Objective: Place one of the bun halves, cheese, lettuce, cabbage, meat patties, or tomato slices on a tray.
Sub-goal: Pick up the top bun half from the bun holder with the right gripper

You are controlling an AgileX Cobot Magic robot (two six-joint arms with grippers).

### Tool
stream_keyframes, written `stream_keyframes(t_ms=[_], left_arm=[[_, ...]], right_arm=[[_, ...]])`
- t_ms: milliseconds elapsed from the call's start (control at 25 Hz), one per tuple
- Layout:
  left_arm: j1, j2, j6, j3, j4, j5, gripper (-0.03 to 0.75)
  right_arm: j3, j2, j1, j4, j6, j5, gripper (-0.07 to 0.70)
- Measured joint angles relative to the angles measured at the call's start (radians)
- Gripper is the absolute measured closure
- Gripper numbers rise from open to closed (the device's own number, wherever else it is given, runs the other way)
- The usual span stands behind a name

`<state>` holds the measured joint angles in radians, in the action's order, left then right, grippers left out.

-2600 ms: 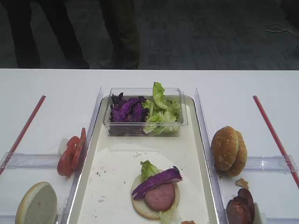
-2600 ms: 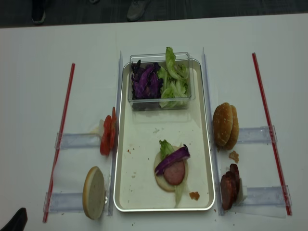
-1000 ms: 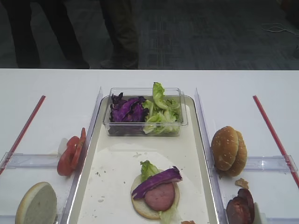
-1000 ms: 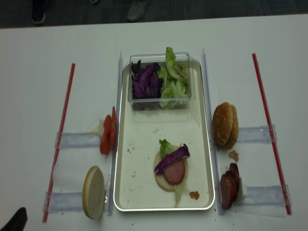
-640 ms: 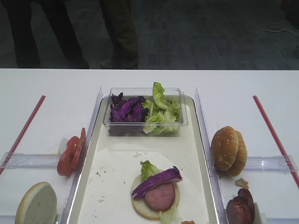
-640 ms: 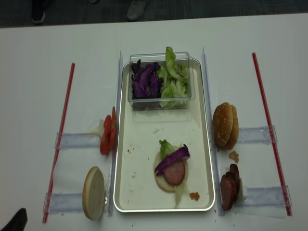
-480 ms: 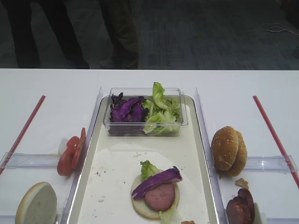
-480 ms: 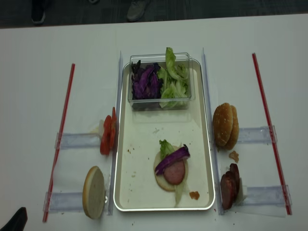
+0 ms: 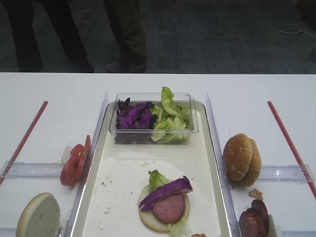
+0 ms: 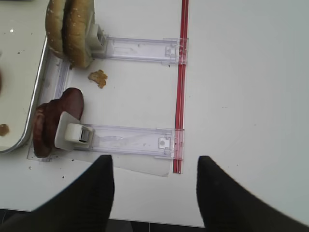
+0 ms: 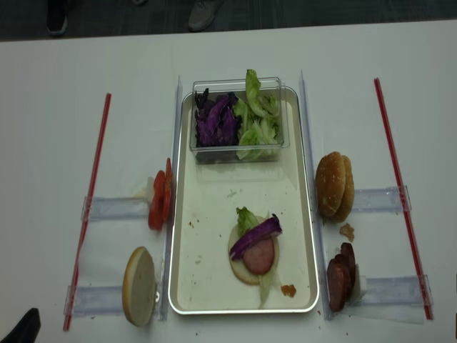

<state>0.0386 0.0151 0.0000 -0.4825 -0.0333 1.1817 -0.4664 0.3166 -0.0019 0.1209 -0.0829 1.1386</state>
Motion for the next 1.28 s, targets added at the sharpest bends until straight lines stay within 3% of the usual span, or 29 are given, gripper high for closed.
stream_keyframes(t_ms=[640,1280], left_arm=[[0.000,0.000,0.000,0.000,0.000,0.000,0.306],[0.000,0.000,0.000,0.000,0.000,0.000,0.306]], right_arm=[[-0.003,0.182,0.000,0.000,0.000,-0.002,0.197],[-0.137,0.474,0.000,0.004,-0.022,0.023,0.223]])
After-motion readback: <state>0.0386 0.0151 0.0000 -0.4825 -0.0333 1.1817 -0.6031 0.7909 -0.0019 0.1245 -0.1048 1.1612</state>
